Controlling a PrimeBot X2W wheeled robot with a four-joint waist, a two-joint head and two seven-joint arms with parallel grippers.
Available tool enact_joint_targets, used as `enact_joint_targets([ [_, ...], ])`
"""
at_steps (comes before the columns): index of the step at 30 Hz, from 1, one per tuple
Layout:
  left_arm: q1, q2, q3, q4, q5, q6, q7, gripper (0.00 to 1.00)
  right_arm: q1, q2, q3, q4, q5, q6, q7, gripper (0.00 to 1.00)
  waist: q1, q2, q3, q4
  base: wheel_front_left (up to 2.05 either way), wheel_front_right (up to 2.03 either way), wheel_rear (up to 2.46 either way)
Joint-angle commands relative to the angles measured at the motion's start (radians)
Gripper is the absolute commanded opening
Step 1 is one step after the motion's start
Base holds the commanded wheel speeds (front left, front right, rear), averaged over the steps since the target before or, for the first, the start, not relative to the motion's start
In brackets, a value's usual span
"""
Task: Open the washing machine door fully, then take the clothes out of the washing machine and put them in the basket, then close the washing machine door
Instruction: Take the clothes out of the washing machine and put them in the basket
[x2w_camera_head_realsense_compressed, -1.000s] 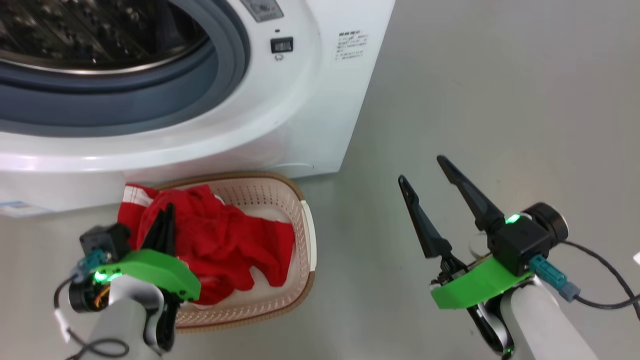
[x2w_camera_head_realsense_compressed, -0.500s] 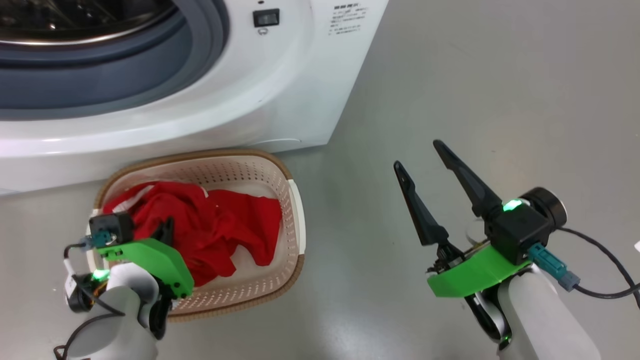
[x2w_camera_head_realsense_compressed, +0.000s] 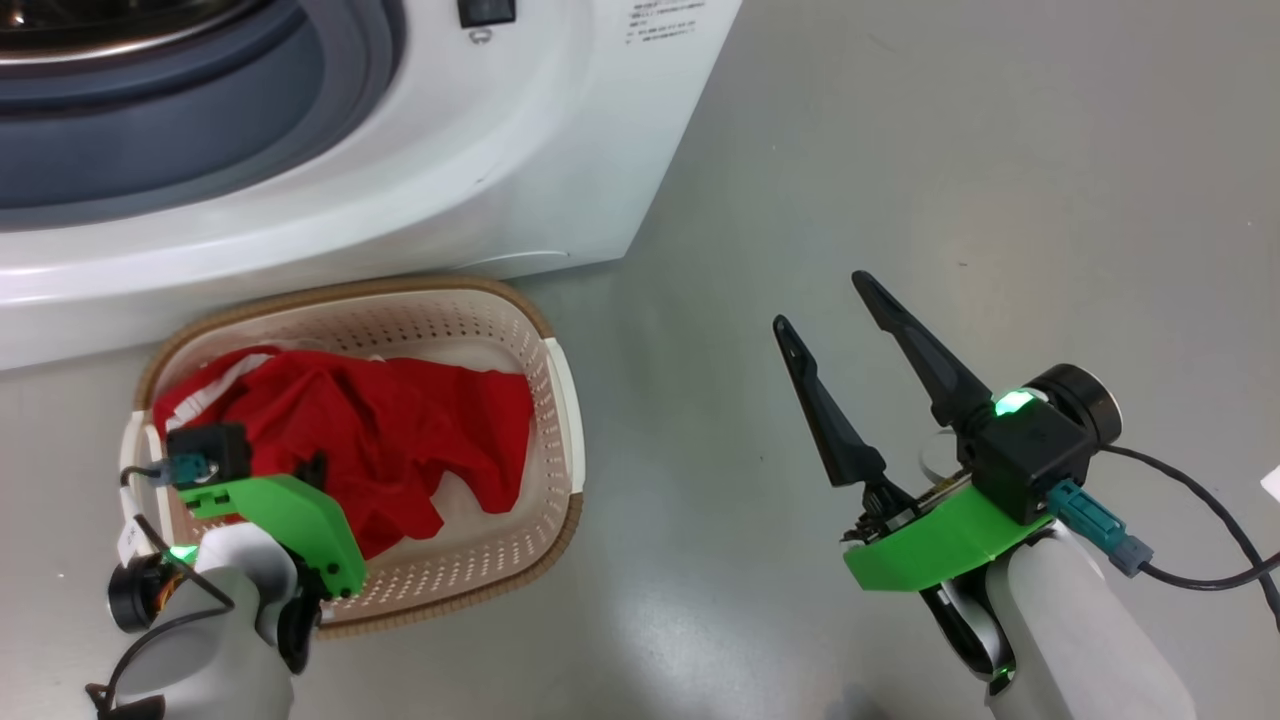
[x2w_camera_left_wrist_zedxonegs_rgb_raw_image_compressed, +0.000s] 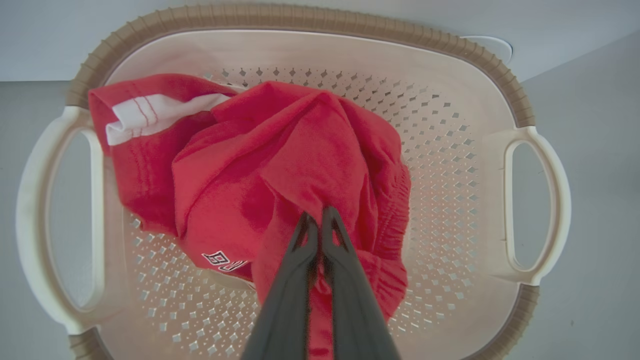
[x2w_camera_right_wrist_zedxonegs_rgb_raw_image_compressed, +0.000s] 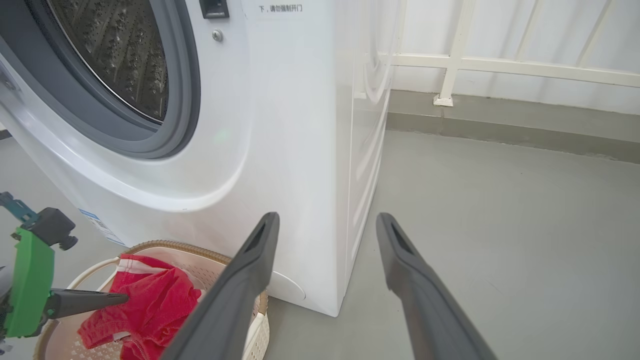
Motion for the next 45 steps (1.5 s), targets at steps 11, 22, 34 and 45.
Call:
enact_joint_targets([
  [11, -0.02, 0.033, 0.011, 0.011, -0.018, -0.002, -0.086, 1.0, -0.014, 0.006, 0.01, -0.009, 0.017, 0.006, -0.006, 1.0, 0.0, -0.0001, -0.016, 0.005, 0.0, 0.0, 0.0],
  [22, 0.017, 0.021, -0.017, -0.018, -0.019, -0.018, -0.153, 1.0, 0.001, 0.006, -0.007, 0.001, 0.007, 0.006, -0.006, 1.0, 0.0, -0.0001, -0.076, 0.03, 0.0, 0.0, 0.0],
  [34, 0.166, 0.038, -0.033, -0.369, -0.062, -0.024, -0.169, 1.0, 0.033, 0.006, -0.077, 0.034, -0.008, 0.006, -0.006, 1.0, 0.0, -0.0001, -0.189, 0.059, 0.0, 0.0, 0.0],
  [45, 0.375, 0.03, 0.11, -0.796, 0.068, 0.01, -0.169, 1.0, 0.073, 0.006, -0.122, 0.047, -0.026, 0.006, -0.006, 1.0, 0.0, -0.0001, -0.288, 0.069, 0.0, 0.0, 0.0],
])
